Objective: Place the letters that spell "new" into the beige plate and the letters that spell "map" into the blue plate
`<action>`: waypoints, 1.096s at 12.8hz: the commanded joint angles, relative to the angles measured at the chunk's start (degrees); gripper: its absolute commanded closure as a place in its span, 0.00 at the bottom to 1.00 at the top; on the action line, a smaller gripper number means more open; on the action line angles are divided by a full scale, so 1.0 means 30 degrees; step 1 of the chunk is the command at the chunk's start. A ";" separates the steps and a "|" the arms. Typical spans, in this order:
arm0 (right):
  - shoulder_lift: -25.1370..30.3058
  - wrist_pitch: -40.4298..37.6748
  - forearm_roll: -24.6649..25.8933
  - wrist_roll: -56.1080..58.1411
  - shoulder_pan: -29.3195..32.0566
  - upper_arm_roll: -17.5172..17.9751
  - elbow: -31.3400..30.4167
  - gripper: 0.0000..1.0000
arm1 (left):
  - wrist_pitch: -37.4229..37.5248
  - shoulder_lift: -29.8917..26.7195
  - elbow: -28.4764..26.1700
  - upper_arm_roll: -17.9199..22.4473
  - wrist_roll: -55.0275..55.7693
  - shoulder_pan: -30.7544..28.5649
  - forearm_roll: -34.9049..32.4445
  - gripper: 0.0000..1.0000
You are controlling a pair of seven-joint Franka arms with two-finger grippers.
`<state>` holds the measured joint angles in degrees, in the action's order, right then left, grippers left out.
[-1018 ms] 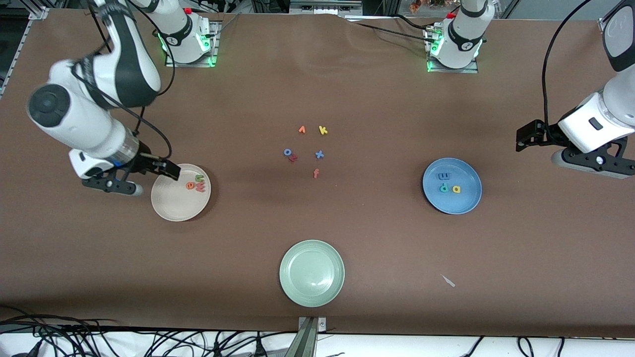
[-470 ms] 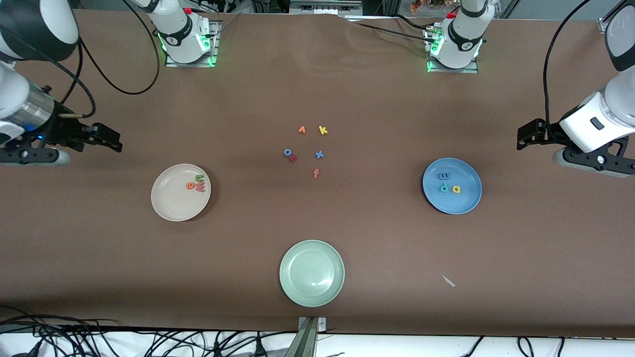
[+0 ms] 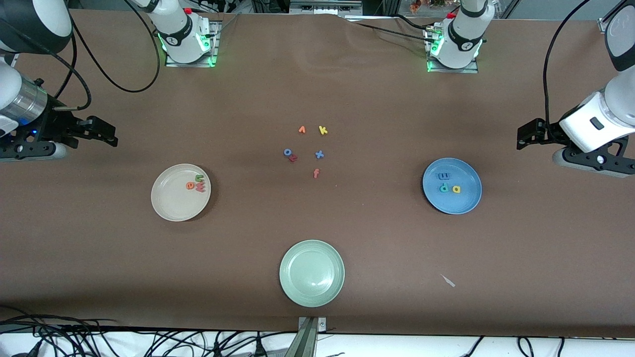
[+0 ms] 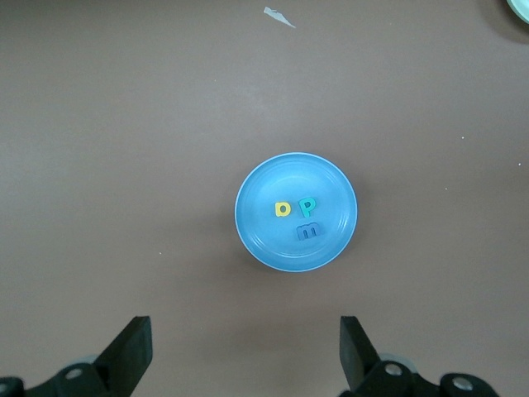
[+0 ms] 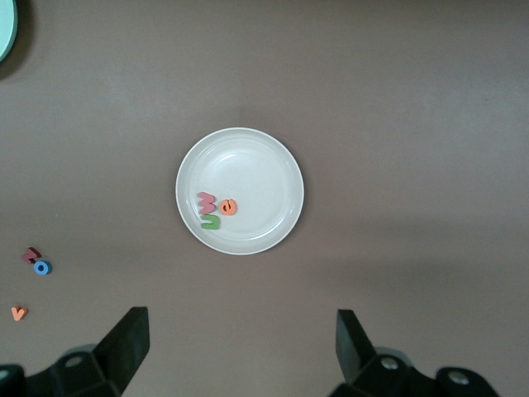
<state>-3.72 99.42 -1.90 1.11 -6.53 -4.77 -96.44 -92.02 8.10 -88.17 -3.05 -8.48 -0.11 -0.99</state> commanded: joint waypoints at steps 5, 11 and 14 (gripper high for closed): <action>-0.0487 -0.0591 0.0311 0.0304 0.0417 0.0534 0.0947 0.00 | 0.0440 0.0258 0.0621 -0.0008 -0.0308 -0.0110 0.0504 0.00; -0.0604 -0.0562 0.0839 0.0334 0.0564 0.0446 0.1239 0.00 | 0.0440 0.0229 0.0621 -0.0008 -0.0308 -0.0111 0.0417 0.00; -0.0604 -0.0562 0.1103 0.0216 0.0564 0.0446 0.1647 0.00 | 0.0440 0.0229 0.0621 -0.0008 -0.0338 -0.0111 0.0387 0.00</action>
<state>-4.80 99.24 0.58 1.25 -5.49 -3.97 -94.49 -92.02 8.11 -88.17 -3.08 -8.48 -0.10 -0.99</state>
